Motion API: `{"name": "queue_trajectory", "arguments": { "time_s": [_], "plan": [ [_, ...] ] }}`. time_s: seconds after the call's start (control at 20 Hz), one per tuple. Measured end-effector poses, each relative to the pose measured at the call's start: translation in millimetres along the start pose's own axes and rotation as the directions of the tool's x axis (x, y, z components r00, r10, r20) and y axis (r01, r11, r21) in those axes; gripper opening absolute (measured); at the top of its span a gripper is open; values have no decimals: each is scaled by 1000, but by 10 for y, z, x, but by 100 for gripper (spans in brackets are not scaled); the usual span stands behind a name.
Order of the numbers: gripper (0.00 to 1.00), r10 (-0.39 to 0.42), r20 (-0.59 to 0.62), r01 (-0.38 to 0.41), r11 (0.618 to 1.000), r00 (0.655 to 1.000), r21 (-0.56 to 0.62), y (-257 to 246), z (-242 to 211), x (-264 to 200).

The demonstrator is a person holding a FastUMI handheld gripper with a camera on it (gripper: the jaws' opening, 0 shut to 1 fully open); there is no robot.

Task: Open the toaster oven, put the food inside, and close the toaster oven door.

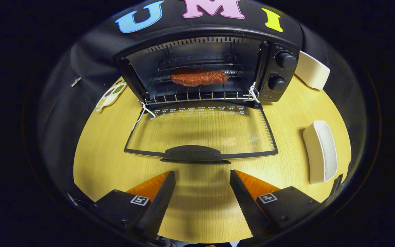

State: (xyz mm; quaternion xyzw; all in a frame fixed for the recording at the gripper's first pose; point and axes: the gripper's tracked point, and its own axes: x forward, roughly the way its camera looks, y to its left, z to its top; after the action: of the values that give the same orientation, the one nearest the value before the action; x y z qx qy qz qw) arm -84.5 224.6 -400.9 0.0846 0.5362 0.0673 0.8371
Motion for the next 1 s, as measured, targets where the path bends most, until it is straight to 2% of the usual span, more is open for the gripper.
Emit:
{"name": "queue_trajectory", "arguments": {
  "time_s": [0.5,1.0],
  "plan": [
    [96,-112,-15,111,994,994,-11,-15,38,268],
    [97,-39,58,39,999,998,0,11,246,-87]
  ]
}}
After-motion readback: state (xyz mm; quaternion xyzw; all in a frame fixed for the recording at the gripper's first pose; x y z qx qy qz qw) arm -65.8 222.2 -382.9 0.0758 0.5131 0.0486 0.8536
